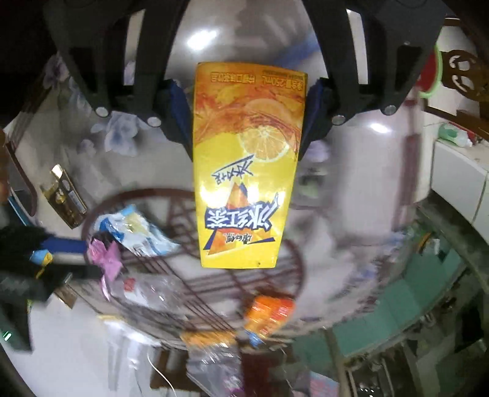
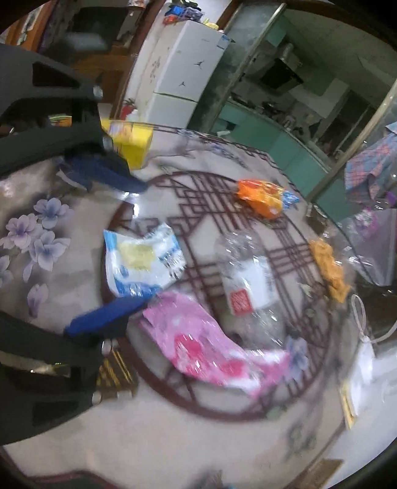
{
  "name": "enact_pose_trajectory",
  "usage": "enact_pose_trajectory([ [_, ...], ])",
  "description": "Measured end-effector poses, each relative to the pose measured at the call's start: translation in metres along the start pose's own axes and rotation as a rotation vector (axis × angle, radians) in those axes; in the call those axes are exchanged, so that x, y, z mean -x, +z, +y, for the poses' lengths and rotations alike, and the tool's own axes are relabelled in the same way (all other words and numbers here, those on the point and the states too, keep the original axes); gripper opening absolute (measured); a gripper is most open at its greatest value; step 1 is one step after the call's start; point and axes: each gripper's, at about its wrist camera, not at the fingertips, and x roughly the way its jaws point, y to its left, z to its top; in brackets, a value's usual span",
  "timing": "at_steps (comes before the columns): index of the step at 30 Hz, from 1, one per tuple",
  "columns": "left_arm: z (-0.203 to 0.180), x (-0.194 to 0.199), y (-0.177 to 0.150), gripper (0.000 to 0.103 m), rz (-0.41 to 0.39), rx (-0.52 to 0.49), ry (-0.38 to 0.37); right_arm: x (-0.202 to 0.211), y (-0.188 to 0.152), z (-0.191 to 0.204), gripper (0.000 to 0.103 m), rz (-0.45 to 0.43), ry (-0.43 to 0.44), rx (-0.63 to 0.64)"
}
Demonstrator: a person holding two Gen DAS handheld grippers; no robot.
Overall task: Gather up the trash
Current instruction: 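Carry the snack bag and iced tea carton over the red bucket with both grippers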
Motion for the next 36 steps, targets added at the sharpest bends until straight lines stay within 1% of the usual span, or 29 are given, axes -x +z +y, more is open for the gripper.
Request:
enact_pose_trajectory([
  [3, 0.021, 0.017, -0.007, 0.059, -0.025, 0.030, -0.010, -0.021, -0.006, 0.011, 0.061, 0.023, -0.085, 0.065],
  [6, 0.041, 0.021, -0.011, 0.059, -0.064, 0.071, 0.029, -0.033, -0.010, 0.015, 0.061, 0.012, -0.148, 0.097],
  [7, 0.048, 0.021, -0.013, 0.059, -0.070, 0.099, 0.029, -0.035, -0.010, 0.015, 0.061, 0.004, -0.161, 0.101],
  [9, 0.059, 0.020, -0.018, 0.059, -0.069, 0.169, 0.002, -0.037, -0.009, 0.013, 0.061, -0.015, -0.200, 0.116],
  [11, 0.069, 0.022, -0.020, 0.059, -0.074, 0.228, -0.041, -0.042, -0.009, 0.012, 0.066, -0.014, -0.221, 0.123],
  [14, 0.077, 0.030, -0.019, 0.059, -0.108, 0.264, -0.060, -0.057, -0.010, 0.011, 0.066, 0.017, -0.249, 0.139],
  [16, 0.083, 0.034, -0.021, 0.059, -0.125, 0.297, -0.076, -0.068, -0.012, 0.012, 0.068, 0.032, -0.300, 0.175],
  [17, 0.086, 0.035, -0.022, 0.059, -0.131, 0.319, -0.088, -0.071, -0.014, 0.014, 0.067, 0.024, -0.323, 0.199],
  [18, 0.088, 0.036, -0.023, 0.059, -0.133, 0.332, -0.094, -0.072, -0.015, 0.017, 0.065, 0.017, -0.343, 0.222],
  [19, 0.091, 0.037, -0.025, 0.059, -0.136, 0.343, -0.092, -0.074, -0.016, 0.022, 0.053, 0.011, -0.366, 0.257],
  [20, 0.092, 0.037, -0.026, 0.059, -0.138, 0.347, -0.083, -0.074, -0.018, 0.027, 0.037, 0.007, -0.374, 0.287],
  [21, 0.094, 0.039, -0.027, 0.059, -0.143, 0.349, -0.066, -0.075, -0.019, 0.033, 0.011, 0.015, -0.380, 0.317],
  [23, 0.099, 0.040, -0.028, 0.059, -0.150, 0.350, -0.047, -0.076, -0.023, 0.040, 0.010, 0.014, -0.400, 0.354],
  [24, 0.102, 0.042, -0.030, 0.059, -0.157, 0.356, -0.044, -0.077, -0.024, 0.042, 0.010, 0.017, -0.396, 0.357],
  [27, 0.110, 0.049, -0.033, 0.059, -0.175, 0.371, -0.021, -0.069, -0.028, 0.049, 0.008, 0.013, -0.324, 0.337],
  [29, 0.115, 0.053, -0.035, 0.058, -0.191, 0.373, 0.001, -0.061, -0.028, 0.064, 0.008, -0.018, -0.306, 0.361],
  [30, 0.118, 0.056, -0.036, 0.058, -0.200, 0.376, 0.010, -0.053, -0.031, 0.075, 0.008, -0.048, -0.299, 0.389],
  [34, 0.127, 0.062, -0.040, 0.058, -0.218, 0.399, -0.005, -0.030, -0.043, 0.105, 0.008, -0.120, -0.247, 0.462],
  [36, 0.131, 0.061, -0.042, 0.058, -0.210, 0.410, -0.013, -0.025, -0.050, 0.116, 0.008, -0.142, -0.246, 0.496],
])
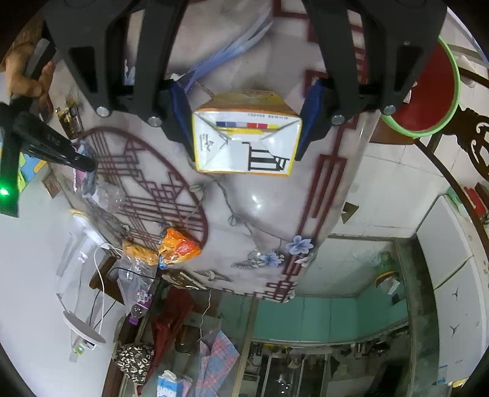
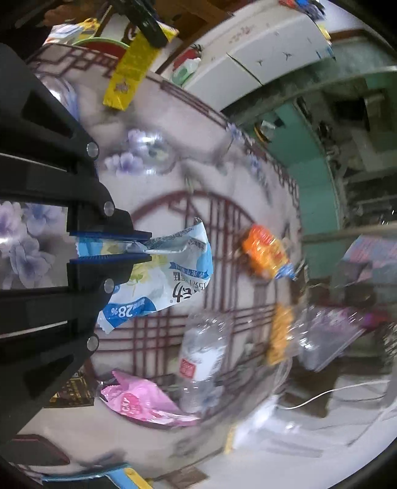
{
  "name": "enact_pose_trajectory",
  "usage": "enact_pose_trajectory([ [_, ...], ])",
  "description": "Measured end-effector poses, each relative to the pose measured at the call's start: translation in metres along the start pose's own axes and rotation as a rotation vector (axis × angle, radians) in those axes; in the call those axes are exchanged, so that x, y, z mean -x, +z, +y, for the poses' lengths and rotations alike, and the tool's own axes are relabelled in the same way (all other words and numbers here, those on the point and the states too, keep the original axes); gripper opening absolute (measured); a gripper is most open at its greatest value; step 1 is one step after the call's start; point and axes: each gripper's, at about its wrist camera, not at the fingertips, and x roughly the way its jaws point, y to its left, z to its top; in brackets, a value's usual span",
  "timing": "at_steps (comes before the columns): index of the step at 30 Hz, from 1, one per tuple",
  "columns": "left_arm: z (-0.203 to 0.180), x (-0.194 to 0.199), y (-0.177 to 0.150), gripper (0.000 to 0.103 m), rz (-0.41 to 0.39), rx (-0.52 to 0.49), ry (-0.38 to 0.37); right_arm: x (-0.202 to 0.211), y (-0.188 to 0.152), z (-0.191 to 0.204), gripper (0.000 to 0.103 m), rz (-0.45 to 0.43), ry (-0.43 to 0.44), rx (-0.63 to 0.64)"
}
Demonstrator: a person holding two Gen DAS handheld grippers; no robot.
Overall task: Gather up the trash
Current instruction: 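Carry the snack bag and iced tea carton over the red bucket with both grippers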
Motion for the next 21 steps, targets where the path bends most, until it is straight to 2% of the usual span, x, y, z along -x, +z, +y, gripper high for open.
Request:
enact_pose_trajectory([
  [4, 0.007, 0.008, -0.002, 0.057, -0.012, 0.013, -0.027, 0.005, 0.003, 0.011, 0.008, -0.016, 0.013, 0.002],
  [9, 0.018, 0.025, 0.002, 0.057, -0.084, 0.016, 0.018, 0.009, 0.005, 0.017, 0.008, -0.042, 0.032, 0.003],
  [12, 0.031, 0.029, 0.004, 0.057, -0.097, 0.038, 0.043, 0.012, 0.002, 0.028, 0.008, -0.060, 0.027, 0.045],
  [15, 0.044, 0.034, 0.006, 0.057, -0.105, 0.072, 0.059, 0.005, -0.004, 0.038, 0.009, -0.039, 0.024, 0.071],
  [21, 0.068, 0.052, 0.004, 0.057, -0.148, 0.072, 0.171, -0.002, -0.010, 0.066, 0.009, -0.014, 0.077, 0.084],
])
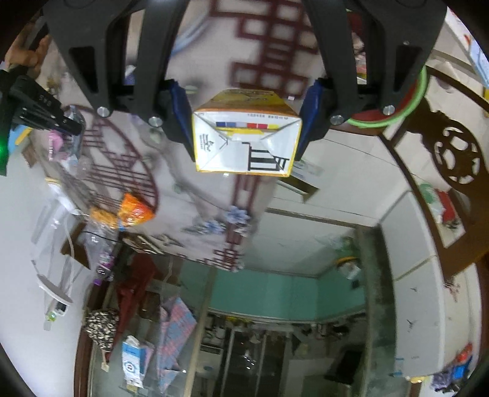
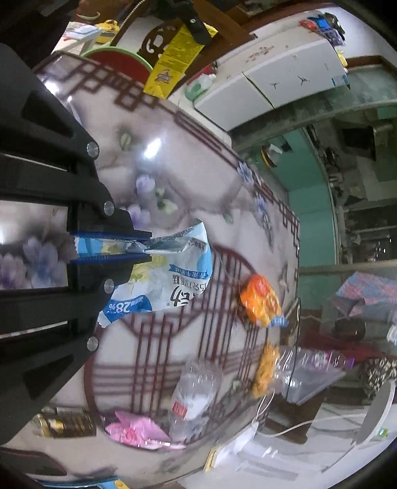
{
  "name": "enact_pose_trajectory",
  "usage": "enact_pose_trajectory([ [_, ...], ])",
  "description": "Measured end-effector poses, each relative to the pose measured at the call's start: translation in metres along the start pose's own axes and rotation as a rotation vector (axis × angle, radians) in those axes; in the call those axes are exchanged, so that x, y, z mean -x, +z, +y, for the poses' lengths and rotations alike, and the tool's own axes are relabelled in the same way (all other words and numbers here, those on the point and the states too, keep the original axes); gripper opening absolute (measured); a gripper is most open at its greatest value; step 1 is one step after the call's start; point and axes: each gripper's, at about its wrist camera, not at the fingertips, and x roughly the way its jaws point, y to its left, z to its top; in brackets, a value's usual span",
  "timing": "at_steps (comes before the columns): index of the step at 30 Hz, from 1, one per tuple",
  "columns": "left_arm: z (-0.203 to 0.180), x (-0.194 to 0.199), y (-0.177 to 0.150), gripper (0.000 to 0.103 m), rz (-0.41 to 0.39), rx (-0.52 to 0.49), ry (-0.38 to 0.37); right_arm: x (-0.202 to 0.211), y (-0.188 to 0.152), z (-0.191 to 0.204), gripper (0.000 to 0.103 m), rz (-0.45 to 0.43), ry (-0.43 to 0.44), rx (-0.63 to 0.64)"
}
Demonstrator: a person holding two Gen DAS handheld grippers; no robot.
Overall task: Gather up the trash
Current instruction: 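Carry the snack bag and iced tea carton over the red bucket with both grippers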
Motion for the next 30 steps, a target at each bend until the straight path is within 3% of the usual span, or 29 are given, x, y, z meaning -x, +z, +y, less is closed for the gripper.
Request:
enact_pose_trajectory([
  [6, 0.037, 0.008, -0.001, 0.057, -0.015, 0.036, 0.080, 0.001, 0.001, 0.044, 0.009, -0.021, 0.061, 0.013],
  [13, 0.080, 0.015, -0.009, 0.057, -0.005, 0.097, 0.147, -0.014, 0.011, 0.097, 0.009, 0.005, 0.201, 0.005],
  [30, 0.150, 0.019, -0.031, 0.057, 0.066, 0.199, 0.287, -0.042, 0.019, 0.226, 0.010, 0.069, 0.411, 0.165],
])
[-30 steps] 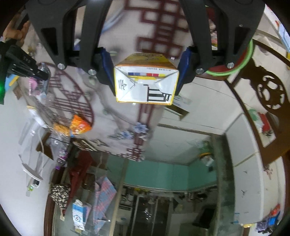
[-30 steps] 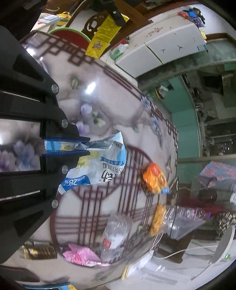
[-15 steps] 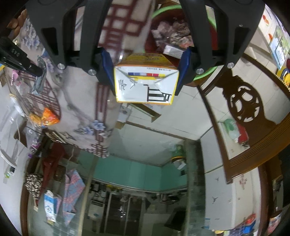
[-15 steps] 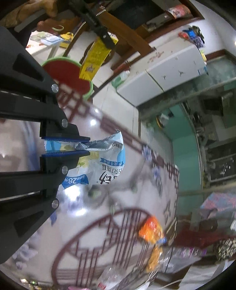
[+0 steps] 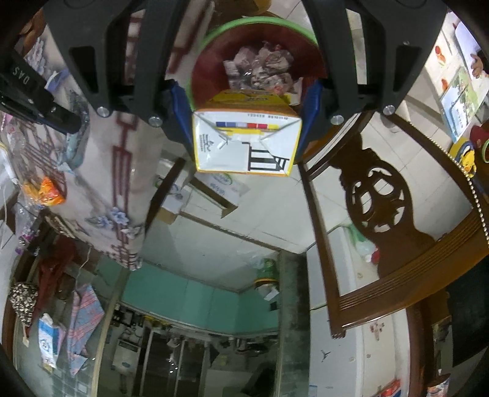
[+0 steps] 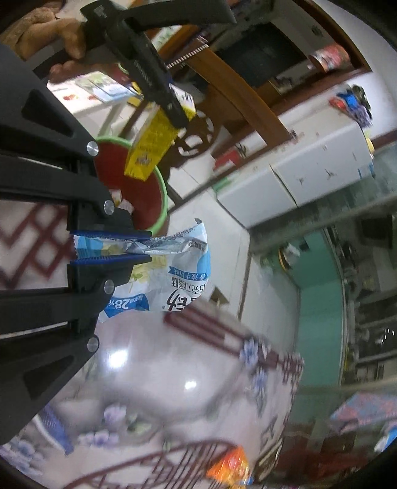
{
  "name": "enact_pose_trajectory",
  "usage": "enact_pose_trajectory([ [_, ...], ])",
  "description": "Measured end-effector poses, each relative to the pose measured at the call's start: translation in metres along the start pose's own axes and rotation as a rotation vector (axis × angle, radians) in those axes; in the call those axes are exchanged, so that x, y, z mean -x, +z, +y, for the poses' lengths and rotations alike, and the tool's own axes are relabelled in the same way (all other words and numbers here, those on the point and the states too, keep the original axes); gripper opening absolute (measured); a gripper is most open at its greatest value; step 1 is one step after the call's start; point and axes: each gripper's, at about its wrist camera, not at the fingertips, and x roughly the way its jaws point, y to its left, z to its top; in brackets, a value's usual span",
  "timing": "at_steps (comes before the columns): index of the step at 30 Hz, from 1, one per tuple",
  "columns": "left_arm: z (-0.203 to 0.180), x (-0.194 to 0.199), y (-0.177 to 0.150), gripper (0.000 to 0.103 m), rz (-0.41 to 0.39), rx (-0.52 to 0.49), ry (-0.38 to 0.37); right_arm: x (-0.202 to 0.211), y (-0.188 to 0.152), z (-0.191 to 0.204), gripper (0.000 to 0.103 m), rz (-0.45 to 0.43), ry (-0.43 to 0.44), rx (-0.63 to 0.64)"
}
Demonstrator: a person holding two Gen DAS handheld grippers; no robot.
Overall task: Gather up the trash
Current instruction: 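Carry the snack bag and iced tea carton over the red bucket with both grippers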
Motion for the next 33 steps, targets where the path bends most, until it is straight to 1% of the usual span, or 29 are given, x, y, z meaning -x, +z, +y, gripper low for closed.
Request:
enact_pose_trajectory([
  [4, 0.013, -0.007, -0.002, 0.057, 0.024, 0.021, 0.041, -0.022, 0.002, 0.027, 0.012, 0.033, 0.043, 0.054],
  [8, 0.028, -0.011, -0.001, 0.057, 0.035, 0.058, 0.068, -0.038, -0.006, 0.046, 0.012, 0.064, 0.087, 0.076],
  [10, 0.031, -0.013, -0.001, 0.057, 0.042, 0.066, 0.074, -0.044, -0.011, 0.049, 0.012, 0.079, 0.121, 0.068],
  [12, 0.032, -0.013, -0.001, 0.057, 0.040, 0.067, 0.080, -0.051, -0.015, 0.048, 0.012, 0.109, 0.188, 0.036],
  [14, 0.032, -0.014, 0.001, 0.057, 0.038, 0.068, 0.085, -0.056, -0.016, 0.050, 0.012, 0.128, 0.228, 0.016],
  [17, 0.034, -0.015, 0.002, 0.057, 0.036, 0.081, 0.100, -0.059, -0.017, 0.055, 0.012, 0.147, 0.257, 0.016],
  [21, 0.038, -0.016, 0.001, 0.057, 0.049, 0.094, 0.108, -0.060, -0.019, 0.063, 0.012, 0.160, 0.240, 0.058],
  [24, 0.038, -0.017, 0.001, 0.057, 0.047, 0.089, 0.116, -0.062, -0.021, 0.065, 0.012, 0.175, 0.265, 0.052],
  [29, 0.036, -0.019, 0.001, 0.057, 0.055, 0.084, 0.113, -0.062, -0.023, 0.070, 0.012, 0.173, 0.240, 0.085],
  [32, 0.037, -0.020, 0.001, 0.057, 0.059, 0.093, 0.110, -0.062, -0.021, 0.067, 0.013, 0.167, 0.247, 0.068],
  [33, 0.038, -0.020, 0.001, 0.057, 0.058, 0.097, 0.111, -0.062, -0.020, 0.065, 0.019, 0.162, 0.255, 0.053],
])
